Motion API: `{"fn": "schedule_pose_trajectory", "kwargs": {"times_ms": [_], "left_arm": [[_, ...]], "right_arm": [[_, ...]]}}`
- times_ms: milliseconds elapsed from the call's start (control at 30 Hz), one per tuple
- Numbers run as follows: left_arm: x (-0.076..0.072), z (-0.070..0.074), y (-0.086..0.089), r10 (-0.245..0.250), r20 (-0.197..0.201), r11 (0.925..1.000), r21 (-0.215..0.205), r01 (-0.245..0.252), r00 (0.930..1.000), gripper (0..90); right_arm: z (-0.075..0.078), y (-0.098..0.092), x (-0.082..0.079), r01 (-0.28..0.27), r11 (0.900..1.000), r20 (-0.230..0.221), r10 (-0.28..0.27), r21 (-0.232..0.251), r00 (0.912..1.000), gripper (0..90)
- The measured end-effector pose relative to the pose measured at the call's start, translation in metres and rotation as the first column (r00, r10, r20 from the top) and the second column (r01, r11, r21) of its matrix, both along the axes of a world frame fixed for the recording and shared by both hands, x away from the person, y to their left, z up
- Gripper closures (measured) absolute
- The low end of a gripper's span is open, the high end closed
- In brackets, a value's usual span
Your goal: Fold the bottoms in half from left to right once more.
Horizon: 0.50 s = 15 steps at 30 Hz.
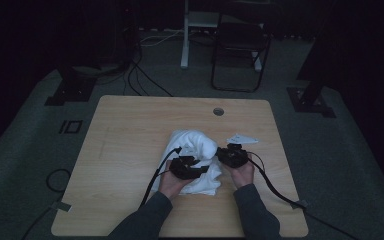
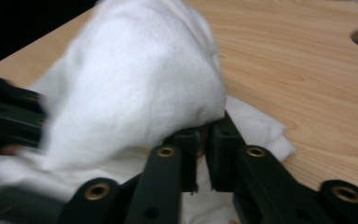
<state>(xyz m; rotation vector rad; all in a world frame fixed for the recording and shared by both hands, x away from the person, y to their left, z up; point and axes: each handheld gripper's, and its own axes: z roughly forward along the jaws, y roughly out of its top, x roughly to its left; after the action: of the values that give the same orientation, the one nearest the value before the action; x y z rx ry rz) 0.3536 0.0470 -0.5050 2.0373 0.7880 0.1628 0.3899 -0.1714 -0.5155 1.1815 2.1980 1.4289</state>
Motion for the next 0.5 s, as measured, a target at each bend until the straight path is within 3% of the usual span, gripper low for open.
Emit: {"fn": "schedule_pose_trajectory", "kwargs": {"times_ms": [67,167,200,267,300,367,400,433,500], "left_arm": [[-0.007,0.015,0.006,-0.006,0.035,0.9999,-0.015,0.007,0.9994,54.3],[-0.019,0.048,0.027,0.017,0.146,0.9969,-0.078,-0.005,0.9892,50.5],[-0.021,0.059,0.037,0.052,0.188,0.9942,-0.102,-0.033,0.9809,49.7],[-0.021,0.074,0.060,0.156,0.251,0.9835,-0.130,-0.126,0.9553,49.3],[-0.018,0.078,0.073,0.210,0.250,0.9731,-0.147,-0.178,0.9452,49.4],[-0.007,0.075,0.090,0.278,0.197,0.9558,-0.155,-0.250,0.9401,51.2],[-0.003,0.071,0.093,0.293,0.181,0.9524,-0.141,-0.270,0.9388,53.6],[0.004,0.061,0.095,0.305,0.155,0.9510,-0.100,-0.292,0.9395,55.0],[0.012,0.042,0.092,0.286,0.099,0.9583,-0.032,-0.284,0.9532,58.6]], "right_arm": [[-0.003,-0.002,0.005,0.024,1.000,-0.016,-0.024,0.002,0.9996,86.3],[-0.005,-0.004,0.010,0.038,0.999,-0.029,-0.038,-0.008,0.9988,86.2],[-0.006,-0.005,0.011,0.039,0.999,-0.032,-0.039,-0.010,0.9987,86.1],[-0.007,-0.007,0.012,0.038,0.999,-0.032,-0.039,-0.025,0.9987,85.9],[-0.007,-0.007,0.013,0.033,0.999,-0.032,-0.034,-0.024,0.9989,85.8],[-0.008,-0.008,0.014,0.034,0.999,-0.035,-0.035,-0.023,0.9988,85.6],[-0.009,-0.008,0.015,0.036,0.999,-0.040,-0.036,-0.021,0.9986,85.6],[-0.009,-0.008,0.015,0.036,0.999,-0.040,-0.037,-0.021,0.9985,85.5],[-0.011,-0.007,0.017,0.039,0.999,-0.047,-0.039,-0.018,0.9981,85.3]]}}
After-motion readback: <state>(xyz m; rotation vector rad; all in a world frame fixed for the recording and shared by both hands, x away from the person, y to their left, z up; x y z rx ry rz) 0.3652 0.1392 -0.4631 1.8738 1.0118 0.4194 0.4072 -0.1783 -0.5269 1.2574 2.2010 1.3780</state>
